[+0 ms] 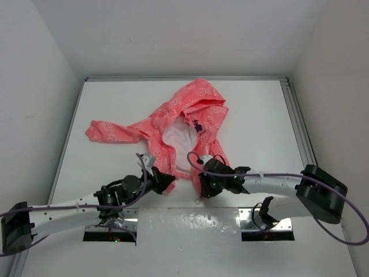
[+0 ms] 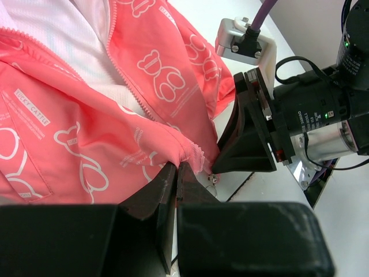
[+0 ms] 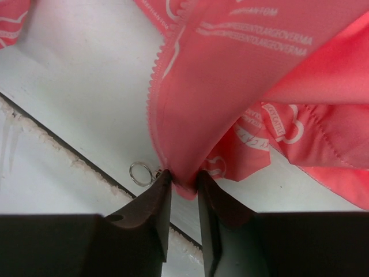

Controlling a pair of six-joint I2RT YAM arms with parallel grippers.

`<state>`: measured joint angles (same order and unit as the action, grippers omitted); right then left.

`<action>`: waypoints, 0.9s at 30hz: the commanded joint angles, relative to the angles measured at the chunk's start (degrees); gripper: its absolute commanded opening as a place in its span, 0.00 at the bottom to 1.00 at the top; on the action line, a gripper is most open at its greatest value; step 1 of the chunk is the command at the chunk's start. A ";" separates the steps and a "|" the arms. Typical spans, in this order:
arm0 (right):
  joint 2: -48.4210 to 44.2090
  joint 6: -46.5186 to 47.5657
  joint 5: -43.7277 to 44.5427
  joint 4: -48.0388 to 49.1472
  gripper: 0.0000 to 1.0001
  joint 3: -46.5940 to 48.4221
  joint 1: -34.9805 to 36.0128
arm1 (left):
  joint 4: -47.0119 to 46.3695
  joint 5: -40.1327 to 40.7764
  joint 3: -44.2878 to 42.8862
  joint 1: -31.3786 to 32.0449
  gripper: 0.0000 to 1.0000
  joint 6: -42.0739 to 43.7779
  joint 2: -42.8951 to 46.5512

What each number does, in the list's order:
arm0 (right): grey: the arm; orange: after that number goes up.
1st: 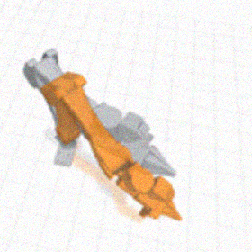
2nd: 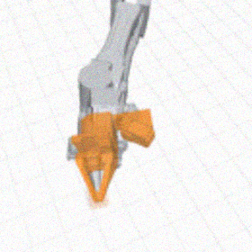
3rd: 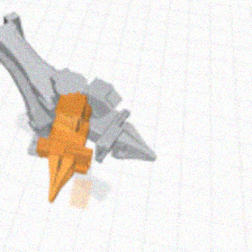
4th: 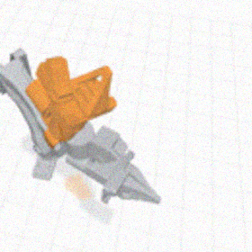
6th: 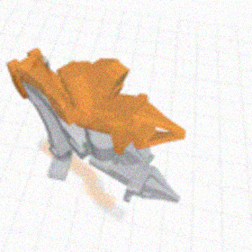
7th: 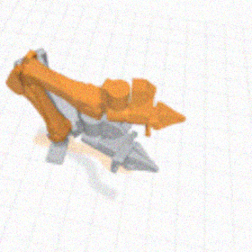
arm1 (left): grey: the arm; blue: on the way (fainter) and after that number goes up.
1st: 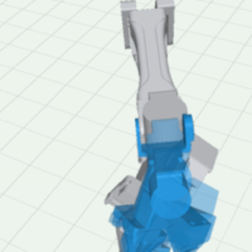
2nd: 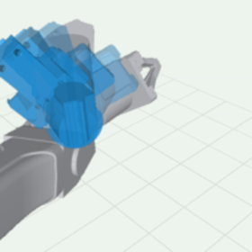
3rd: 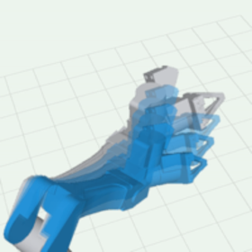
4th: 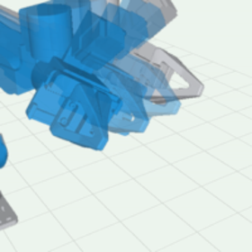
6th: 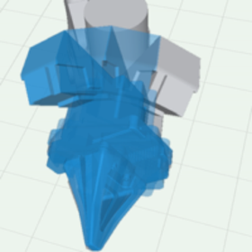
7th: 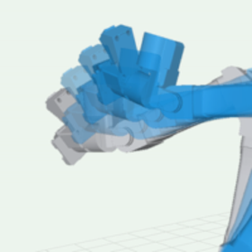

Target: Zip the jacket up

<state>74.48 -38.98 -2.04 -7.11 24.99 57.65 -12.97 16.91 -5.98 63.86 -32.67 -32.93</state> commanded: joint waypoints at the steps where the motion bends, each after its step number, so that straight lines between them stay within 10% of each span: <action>1: 0.49 -1.09 0.90 2.89 0.23 -0.03 0.45 | -3.29 0.85 0.27 -0.66 0.00 -0.56 -0.47; 15: -7.49 -8.81 -3.93 15.18 0.00 -4.95 0.45 | -1.89 0.67 -2.45 -0.57 0.00 -1.87 -0.56; 27: -18.84 -13.75 4.06 57.90 0.00 -18.84 0.45 | 0.40 2.52 -9.31 -0.66 0.00 -4.86 -2.93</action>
<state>56.75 -51.90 -1.52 34.02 8.10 57.65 -11.64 18.46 -11.00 63.75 -36.67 -34.74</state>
